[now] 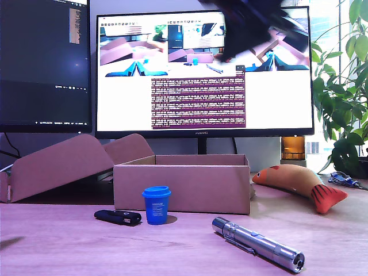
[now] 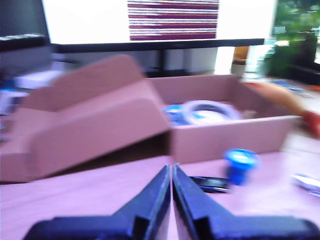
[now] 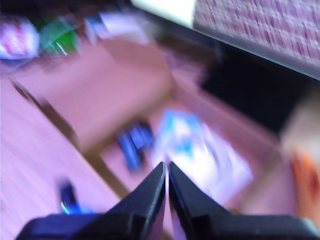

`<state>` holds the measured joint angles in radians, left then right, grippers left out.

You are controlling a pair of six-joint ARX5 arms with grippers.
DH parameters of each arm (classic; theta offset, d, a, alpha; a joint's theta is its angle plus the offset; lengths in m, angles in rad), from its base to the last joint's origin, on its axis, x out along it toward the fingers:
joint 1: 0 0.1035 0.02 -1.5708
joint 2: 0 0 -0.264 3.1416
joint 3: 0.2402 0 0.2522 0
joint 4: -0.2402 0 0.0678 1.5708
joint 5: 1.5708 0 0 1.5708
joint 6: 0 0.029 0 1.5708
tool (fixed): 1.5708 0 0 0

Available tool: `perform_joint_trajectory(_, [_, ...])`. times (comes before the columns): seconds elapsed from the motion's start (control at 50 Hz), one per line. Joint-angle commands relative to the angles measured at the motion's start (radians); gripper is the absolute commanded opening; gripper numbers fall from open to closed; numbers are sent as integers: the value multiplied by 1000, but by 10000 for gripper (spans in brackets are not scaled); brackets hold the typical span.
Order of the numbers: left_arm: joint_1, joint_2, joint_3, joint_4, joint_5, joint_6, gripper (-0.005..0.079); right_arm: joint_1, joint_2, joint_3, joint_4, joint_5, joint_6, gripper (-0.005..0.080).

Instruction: Pick up the tape roll and place it inside the cardboard box

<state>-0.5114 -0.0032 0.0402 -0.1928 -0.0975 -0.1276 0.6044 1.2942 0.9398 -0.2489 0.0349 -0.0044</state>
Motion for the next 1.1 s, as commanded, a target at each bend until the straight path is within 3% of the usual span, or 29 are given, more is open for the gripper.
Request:
perform_joint_trajectory(0.0, [34, -10, -24, 15, 6, 5, -19, -13, -61, -80, 34, 2, 3, -10])
perform_joint_trajectory(0.26, [195, -10, -24, 14, 12, 5, -19, -94, -280, -317, 124, 19, 32, -10])
perform_joint_trajectory(0.44, [262, -10, -24, 6, 9, 0, -19, -173, -413, -449, 217, 63, 33, -10])
perform_joint_trajectory(0.66, [270, -10, -23, -18, 7, 1, -19, -343, -565, -565, 267, 53, -5, -10])
perform_joint_trajectory(0.8, [270, -10, -23, -53, 9, 0, -19, -455, -652, -609, 298, -45, 16, -10])
perform_joint_trajectory(1.08, [270, -10, -23, -64, 11, 0, -19, -489, -782, -741, 400, -71, 1, -10])
